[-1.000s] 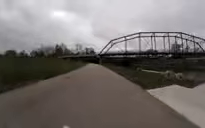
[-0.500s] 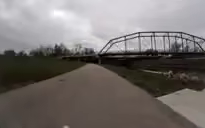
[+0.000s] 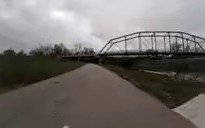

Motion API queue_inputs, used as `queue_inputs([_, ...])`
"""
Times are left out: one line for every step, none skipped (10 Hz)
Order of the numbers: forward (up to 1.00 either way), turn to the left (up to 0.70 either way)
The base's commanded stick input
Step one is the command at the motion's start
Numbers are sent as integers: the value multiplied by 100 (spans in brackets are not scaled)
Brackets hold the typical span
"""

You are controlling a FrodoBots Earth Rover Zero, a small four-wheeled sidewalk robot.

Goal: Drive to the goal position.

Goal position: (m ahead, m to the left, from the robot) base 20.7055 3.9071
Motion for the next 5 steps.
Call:
queue_inputs([100, 40])
queue_inputs([100, 40])
queue_inputs([100, 39])
queue_inputs([100, 4])
queue_inputs([100, 0])
